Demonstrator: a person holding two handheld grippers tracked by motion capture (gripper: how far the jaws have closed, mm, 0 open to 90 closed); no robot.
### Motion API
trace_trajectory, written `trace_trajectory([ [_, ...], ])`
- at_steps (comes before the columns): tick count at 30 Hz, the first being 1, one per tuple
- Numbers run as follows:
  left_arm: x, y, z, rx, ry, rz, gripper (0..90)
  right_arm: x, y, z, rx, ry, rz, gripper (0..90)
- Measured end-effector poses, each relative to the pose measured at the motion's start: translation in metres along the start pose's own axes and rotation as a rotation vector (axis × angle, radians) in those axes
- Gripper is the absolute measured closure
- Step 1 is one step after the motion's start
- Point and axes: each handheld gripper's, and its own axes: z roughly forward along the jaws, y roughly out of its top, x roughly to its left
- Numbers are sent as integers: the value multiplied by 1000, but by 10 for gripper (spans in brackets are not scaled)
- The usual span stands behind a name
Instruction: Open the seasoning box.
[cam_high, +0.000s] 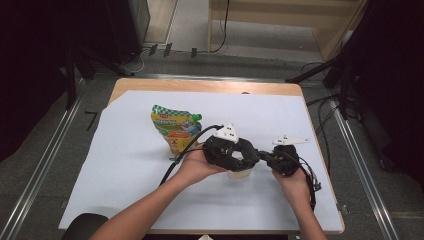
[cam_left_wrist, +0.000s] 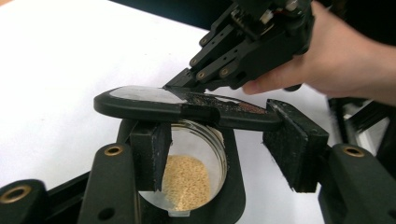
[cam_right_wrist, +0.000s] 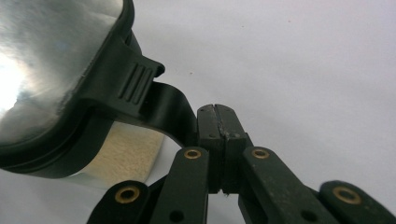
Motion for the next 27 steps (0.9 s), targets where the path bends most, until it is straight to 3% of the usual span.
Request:
trace_trajectory([
  [1,-2,4,-1,28,-2,5,501,0,0,-2,-8,4,0,900],
  [6,-2,10,0,58,-38,7,593,2,-1,-6,-11,11,5,900],
  [13,0,17,5,66,-96,4,783,3,-2,-6,-12,5,1,900],
  [18,4,24,11,69,-150,-8,825,6,-2,-7,-8,-1,-3,900],
  [27,7,28,23,84,-177,3,881,8,-2,-8,-6,-4,-12,900],
])
